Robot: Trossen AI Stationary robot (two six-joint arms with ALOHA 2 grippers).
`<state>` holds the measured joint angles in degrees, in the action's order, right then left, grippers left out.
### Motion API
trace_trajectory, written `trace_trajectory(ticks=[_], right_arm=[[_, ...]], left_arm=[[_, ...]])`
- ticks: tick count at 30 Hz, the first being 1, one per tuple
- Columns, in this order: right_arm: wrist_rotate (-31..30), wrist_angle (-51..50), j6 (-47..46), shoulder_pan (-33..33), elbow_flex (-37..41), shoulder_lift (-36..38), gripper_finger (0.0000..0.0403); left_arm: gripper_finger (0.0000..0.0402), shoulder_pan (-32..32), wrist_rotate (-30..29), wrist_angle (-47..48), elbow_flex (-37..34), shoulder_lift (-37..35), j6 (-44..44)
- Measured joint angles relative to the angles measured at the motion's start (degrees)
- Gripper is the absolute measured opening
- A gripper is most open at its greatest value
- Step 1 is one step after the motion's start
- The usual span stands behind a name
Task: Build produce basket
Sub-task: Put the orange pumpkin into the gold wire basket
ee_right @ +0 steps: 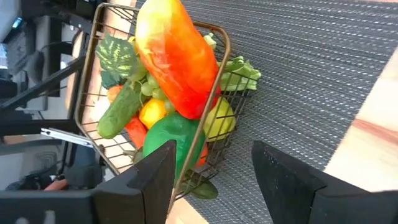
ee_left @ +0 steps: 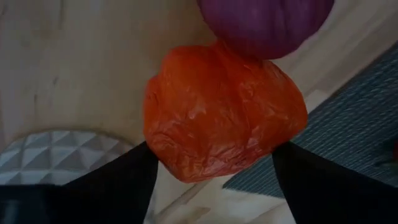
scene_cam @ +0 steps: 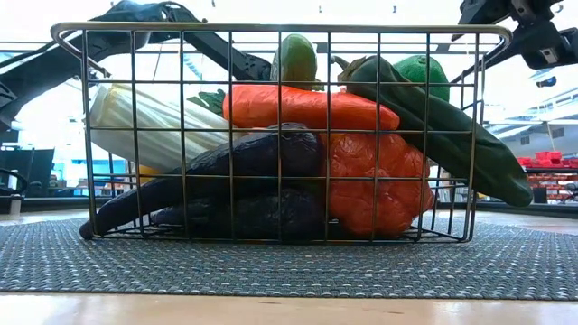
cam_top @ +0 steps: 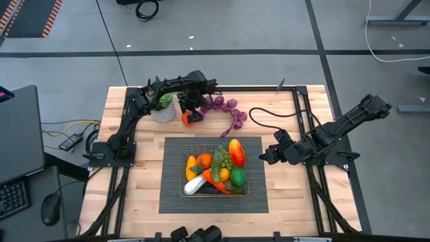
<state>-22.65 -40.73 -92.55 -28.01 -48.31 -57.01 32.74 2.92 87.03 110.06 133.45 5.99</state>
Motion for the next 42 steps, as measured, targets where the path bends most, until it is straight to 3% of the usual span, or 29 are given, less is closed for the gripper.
trace_trajectory(ticks=[13, 22, 25, 30, 35, 42], right_arm=[[1.8, -2.3, 3.8, 0.0, 0.0, 0.7, 0.0217], [1.3, -4.7, 7.4, 0.1, 0.0, 3.6, 0.0217], [1.3, -4.7, 8.5, 0.1, 0.0, 4.4, 0.0217], [1.4, -4.7, 8.7, 0.1, 0.0, 5.3, 0.0217], [1.7, -4.1, 8.1, 0.0, 0.0, 5.3, 0.0217], [1.8, -3.9, 7.4, 0.0, 0.0, 5.3, 0.0217]], left_arm=[[0.0272, -2.4, -0.1, 2.3, 0.1, -5.2, -5.4], [0.0205, -3.4, -0.4, 2.1, 0.2, -12.5, -12.0], [0.0192, -3.7, -3.0, 2.8, 0.2, -13.9, -12.6], [0.0221, -5.2, -7.2, 2.9, 0.2, -14.0, -5.5], [0.0271, -8.0, -8.5, -0.5, 0.2, -14.0, 10.4], [0.0281, -11.0, -8.5, -6.2, 0.2, -14.0, 2.1]])
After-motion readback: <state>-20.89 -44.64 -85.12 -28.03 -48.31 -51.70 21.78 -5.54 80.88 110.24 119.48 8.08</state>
